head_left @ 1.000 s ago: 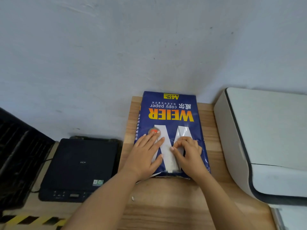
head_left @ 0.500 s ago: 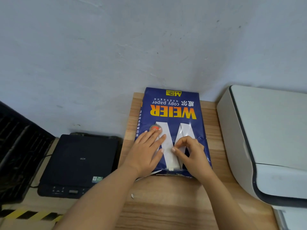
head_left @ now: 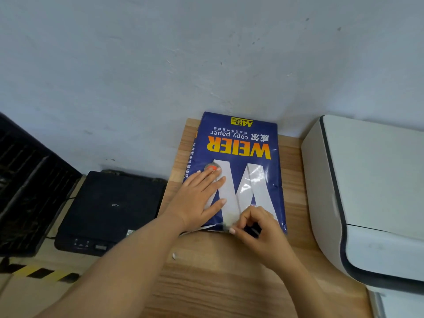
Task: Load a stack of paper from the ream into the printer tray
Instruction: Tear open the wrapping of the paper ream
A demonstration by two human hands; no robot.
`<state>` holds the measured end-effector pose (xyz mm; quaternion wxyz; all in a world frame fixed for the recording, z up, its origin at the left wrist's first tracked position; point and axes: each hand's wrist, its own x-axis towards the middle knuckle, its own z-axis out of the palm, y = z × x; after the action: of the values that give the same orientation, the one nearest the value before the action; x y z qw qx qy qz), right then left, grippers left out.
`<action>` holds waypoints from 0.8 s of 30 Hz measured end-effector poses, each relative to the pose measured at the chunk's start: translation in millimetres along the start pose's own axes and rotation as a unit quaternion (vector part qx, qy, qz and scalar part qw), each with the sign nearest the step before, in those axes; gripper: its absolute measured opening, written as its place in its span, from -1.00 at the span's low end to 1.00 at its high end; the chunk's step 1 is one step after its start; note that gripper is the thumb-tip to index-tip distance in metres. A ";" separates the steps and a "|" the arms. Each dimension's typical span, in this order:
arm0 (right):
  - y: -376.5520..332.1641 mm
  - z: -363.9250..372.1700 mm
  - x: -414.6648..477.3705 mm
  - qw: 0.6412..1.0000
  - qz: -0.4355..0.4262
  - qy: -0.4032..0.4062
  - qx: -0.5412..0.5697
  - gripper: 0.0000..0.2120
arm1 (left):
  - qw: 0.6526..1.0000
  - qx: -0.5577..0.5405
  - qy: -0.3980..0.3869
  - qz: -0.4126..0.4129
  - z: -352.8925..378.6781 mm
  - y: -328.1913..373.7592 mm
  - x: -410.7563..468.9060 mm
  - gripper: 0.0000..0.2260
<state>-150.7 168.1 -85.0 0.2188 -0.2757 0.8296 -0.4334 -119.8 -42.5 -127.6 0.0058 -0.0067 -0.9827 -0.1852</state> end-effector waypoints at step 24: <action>-12.4 -14.2 -53.2 0.997 -0.058 -0.040 0.036 -0.84 | 0.999 0.036 0.000 -0.004 -1.7 2.4 -1.7 -0.42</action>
<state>-115.9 205.2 -60.5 0.2362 -0.3323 0.7866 -0.4637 -118.0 -41.0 -125.2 0.0053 -0.0026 -0.9887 -0.1498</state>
